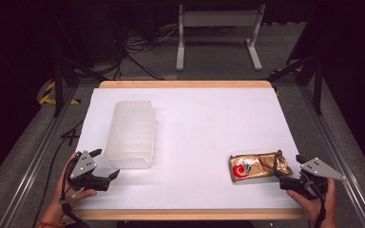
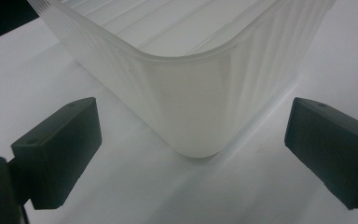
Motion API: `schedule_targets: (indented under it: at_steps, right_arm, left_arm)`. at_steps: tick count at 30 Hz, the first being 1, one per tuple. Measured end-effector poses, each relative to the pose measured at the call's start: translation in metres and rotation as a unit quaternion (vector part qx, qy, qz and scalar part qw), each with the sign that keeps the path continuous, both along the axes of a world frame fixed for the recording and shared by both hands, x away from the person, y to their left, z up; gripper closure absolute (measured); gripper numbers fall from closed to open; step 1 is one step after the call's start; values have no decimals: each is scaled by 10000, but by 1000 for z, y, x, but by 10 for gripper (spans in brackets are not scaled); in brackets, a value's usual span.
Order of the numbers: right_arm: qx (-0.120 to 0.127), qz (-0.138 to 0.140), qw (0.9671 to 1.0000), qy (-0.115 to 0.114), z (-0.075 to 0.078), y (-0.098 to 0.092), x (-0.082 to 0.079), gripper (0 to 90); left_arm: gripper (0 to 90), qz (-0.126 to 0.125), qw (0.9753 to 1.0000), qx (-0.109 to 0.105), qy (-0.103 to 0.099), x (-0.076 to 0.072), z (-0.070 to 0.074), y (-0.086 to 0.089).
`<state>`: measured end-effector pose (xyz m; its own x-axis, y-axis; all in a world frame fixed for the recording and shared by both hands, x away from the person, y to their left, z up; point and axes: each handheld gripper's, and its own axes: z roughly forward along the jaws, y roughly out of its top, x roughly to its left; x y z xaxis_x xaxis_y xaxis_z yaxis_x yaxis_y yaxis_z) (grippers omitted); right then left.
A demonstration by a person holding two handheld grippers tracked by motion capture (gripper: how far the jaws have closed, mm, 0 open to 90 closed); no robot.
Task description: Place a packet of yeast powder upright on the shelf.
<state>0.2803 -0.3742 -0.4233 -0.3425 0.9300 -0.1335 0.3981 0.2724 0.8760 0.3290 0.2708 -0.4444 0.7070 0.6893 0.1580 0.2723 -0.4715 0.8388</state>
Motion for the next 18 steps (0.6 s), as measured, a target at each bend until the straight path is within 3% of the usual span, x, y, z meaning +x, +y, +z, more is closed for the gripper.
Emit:
schedule_targets:
  at_steps: [10,18]
  right_arm:
    - [90,-137,9998,-147,4,-1,-7,93]
    - [147,-131,9998,-42,3,-1,-6,117]
  left_arm:
    - [48,-72,10000,-18,-52,-1,1,-1]
    - [48,-86,10000,4,-43,0,1,-2]
